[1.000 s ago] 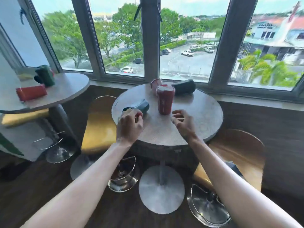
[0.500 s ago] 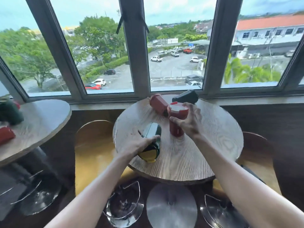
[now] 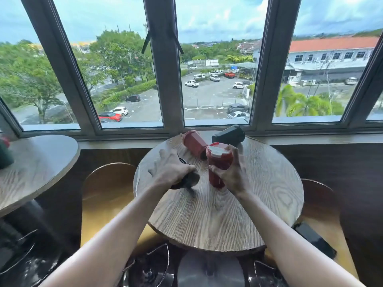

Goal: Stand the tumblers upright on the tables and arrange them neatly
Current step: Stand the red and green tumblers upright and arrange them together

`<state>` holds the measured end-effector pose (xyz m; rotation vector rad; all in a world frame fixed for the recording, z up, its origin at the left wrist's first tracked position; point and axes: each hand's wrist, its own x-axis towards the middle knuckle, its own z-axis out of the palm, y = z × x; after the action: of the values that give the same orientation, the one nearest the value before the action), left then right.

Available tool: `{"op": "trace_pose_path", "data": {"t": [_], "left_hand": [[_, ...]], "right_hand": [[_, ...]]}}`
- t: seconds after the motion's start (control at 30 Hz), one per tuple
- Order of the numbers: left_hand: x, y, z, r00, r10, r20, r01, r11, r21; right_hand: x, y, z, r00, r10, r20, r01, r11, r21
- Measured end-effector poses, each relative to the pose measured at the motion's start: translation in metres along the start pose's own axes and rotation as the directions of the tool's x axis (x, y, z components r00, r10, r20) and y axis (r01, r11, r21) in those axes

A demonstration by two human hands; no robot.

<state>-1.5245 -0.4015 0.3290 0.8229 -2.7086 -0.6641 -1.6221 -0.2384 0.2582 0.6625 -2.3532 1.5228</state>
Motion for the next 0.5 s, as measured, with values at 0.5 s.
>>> {"op": "trace_pose_path", "data": {"t": [0.5], "left_hand": [[0.125, 0.013, 0.039, 0.967, -0.004, 0.253, 0.013, 0.999, -0.032]], "right_hand": [[0.001, 0.026, 0.006, 0.994, 0.036, 0.099, -0.052, 0.985, 0.162]]}}
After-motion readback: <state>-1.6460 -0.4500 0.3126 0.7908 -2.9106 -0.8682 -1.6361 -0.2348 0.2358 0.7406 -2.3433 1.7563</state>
